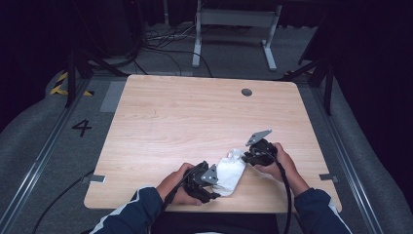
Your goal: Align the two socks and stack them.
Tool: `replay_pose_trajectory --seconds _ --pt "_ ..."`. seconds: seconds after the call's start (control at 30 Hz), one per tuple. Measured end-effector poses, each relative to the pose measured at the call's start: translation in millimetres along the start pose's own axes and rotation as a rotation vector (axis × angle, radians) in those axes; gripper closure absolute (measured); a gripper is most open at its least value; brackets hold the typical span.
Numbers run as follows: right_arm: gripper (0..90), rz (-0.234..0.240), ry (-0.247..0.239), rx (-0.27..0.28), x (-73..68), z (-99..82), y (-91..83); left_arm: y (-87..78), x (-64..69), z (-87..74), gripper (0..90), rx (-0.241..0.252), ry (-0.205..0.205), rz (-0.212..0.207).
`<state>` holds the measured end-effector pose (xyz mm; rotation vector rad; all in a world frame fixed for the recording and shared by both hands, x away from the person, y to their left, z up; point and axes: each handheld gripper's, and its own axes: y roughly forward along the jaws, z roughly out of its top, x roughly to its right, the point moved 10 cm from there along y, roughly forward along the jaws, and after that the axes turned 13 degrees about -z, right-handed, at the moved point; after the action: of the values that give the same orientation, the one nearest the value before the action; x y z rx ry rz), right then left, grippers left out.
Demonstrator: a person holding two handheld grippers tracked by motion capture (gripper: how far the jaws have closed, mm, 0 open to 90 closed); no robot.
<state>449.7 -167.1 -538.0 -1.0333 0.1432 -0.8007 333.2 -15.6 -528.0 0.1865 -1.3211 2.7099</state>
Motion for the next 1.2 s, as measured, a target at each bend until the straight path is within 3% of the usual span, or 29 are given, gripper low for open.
replay_pose_trajectory --seconds 0.2,0.23,0.27,0.3,0.37,0.43,0.47,0.57,0.7,0.83,0.97,1.2 --pt "65.7 -0.028 0.013 0.034 2.1 3.9 -1.7 -7.4 4.4 1.8 46.9 0.011 0.016 0.015" --pt "63.6 -0.018 0.023 0.075 0.2 8.1 -12.3 -9.2 1.2 1.4 47.5 0.023 0.005 0.025" --pt "63.6 -0.018 0.023 0.075 0.2 8.1 -12.3 -9.2 1.2 1.4 48.4 0.023 0.005 0.025" --pt "61.6 0.009 0.036 0.119 -6.5 11.3 -22.6 -12.4 -3.4 -0.5 50.2 0.019 0.003 0.036" --pt "59.7 0.051 0.012 0.158 -19.8 11.3 -31.9 -16.5 -10.1 0.2 52.6 0.039 -0.004 0.056" --pt "57.7 0.064 -0.009 0.154 -34.4 5.9 -38.4 -18.1 -11.7 -0.1 54.7 0.043 -0.021 0.058" --pt "55.5 0.078 -0.015 0.155 -43.2 1.9 -40.9 -21.2 -21.6 2.1 54.9 0.062 -0.046 0.085" --pt "49.4 0.087 -0.028 0.122 -56.1 -12.0 -40.3 -16.2 -29.0 3.7 55.8 0.05 -0.044 0.087" --pt "48.4 0.087 0.003 0.128 -56.1 -18.7 -32.8 -5.5 -31.0 2.2 55.1 0.016 -0.026 0.065" --pt "48.3 0.085 0.025 0.141 -51.8 -16.2 -29.6 2.0 -28.6 1.6 53.8 0.014 -0.031 0.042" --pt "47.9 0.053 0.009 0.122 -46.4 -15.7 -19.1 12.7 -30.0 -3.0 50.9 -0.022 -0.036 0.051" --pt "46.1 0.05 -0.004 0.141 -41.7 -7.9 -10.5 12.3 -36.1 -6.8 46.4 -0.003 -0.071 0.053"
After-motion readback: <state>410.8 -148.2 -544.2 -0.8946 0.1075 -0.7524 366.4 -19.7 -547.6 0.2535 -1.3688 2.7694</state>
